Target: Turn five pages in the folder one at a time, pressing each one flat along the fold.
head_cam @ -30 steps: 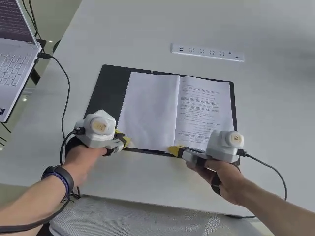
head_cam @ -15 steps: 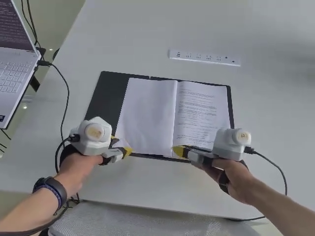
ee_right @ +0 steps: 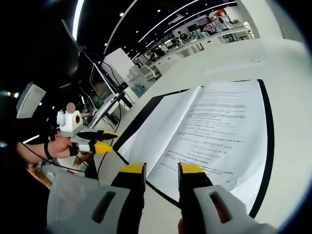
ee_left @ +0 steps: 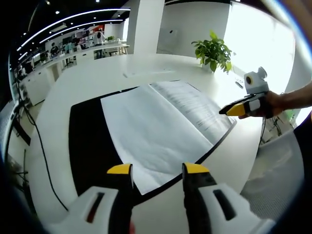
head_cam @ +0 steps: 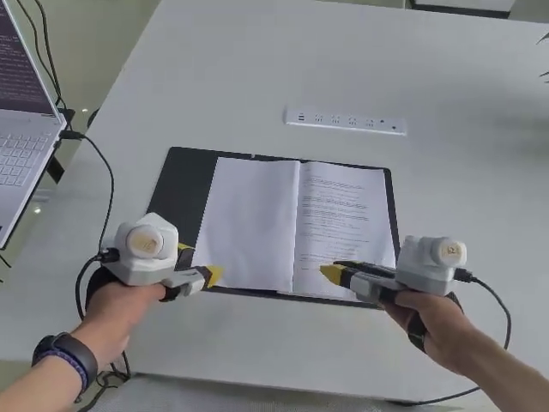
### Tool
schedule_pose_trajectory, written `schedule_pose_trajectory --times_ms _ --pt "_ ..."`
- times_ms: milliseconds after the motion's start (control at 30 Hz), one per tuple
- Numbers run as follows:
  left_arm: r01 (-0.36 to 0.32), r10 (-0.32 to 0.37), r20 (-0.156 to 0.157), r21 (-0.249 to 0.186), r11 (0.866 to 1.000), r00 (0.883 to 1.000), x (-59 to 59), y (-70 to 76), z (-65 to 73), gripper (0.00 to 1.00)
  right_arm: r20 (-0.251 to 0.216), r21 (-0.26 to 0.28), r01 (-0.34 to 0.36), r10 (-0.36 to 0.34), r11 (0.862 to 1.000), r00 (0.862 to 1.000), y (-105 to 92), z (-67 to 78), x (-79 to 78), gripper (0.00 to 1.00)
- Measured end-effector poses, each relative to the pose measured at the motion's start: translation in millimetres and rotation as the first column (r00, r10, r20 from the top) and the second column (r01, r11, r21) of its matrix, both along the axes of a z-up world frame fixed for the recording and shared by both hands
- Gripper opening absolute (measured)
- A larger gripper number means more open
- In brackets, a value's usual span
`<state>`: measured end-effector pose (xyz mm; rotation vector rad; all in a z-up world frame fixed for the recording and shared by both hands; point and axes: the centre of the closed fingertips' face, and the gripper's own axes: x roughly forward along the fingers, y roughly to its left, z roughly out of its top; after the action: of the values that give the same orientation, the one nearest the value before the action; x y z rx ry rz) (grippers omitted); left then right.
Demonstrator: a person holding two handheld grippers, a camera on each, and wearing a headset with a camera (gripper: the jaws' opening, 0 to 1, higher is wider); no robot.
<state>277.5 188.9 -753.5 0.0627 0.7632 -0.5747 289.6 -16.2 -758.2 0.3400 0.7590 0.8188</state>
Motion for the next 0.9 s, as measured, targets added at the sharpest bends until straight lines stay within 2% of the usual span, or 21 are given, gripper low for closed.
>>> schedule_pose_trajectory --times_ms 167,400,533,667,900 --pt "0.012 -0.012 0.027 -0.004 1.000 1.000 2.4 -2.8 15.0 0.42 0.062 -0.060 0.023 -0.019 0.998 0.998 -21.5 8.2 8.2 0.33" --pt "0.062 -0.062 0.062 -0.004 0.998 0.996 -1.1 -5.8 35.5 0.49 0.130 -0.097 0.073 -0.060 0.993 0.990 -50.7 29.4 11.2 0.40" --pt "0.079 -0.079 0.081 -0.001 0.997 0.994 -4.1 -5.5 45.9 0.54 0.164 -0.090 0.072 -0.056 0.993 0.985 -60.2 44.2 9.9 0.45" --pt "0.076 -0.075 0.102 -0.006 0.997 0.992 -4.3 0.5 54.1 0.55 0.209 -0.106 0.086 -0.062 0.991 0.976 -70.7 59.6 9.3 0.47" --pt "0.071 -0.070 0.122 -0.004 0.997 0.990 -11.3 8.7 66.4 0.59 0.266 -0.138 0.085 -0.046 0.987 0.963 -79.1 75.2 1.1 0.52"
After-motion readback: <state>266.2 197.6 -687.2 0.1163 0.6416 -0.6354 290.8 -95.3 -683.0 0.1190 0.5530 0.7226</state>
